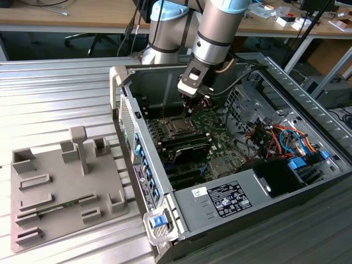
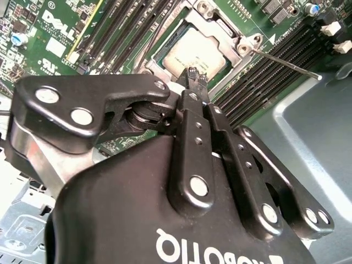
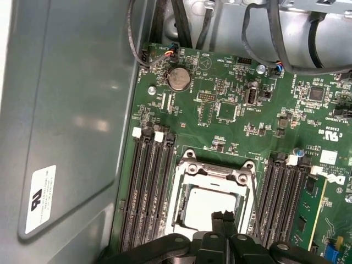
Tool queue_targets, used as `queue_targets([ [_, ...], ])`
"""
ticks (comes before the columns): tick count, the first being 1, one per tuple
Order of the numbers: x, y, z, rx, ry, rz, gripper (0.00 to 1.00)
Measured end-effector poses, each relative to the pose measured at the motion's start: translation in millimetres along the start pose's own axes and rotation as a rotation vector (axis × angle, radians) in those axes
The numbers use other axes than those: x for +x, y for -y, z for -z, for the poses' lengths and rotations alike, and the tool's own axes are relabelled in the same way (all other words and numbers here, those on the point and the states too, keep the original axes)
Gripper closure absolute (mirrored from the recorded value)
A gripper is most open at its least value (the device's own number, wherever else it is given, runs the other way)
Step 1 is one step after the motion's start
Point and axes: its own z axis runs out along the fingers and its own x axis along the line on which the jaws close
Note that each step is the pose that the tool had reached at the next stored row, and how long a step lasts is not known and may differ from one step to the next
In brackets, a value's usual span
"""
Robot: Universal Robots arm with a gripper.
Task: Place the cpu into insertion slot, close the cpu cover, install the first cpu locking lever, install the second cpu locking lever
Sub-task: 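Install the first cpu locking lever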
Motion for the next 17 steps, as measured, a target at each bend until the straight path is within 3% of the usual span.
queue_targets([
  [7,0.0,0.0,0.0,-0.0016,0.0022,0.039,0.89],
  [17,0.0,0.0,0.0,-0.0026,0.0036,0.063,0.89],
])
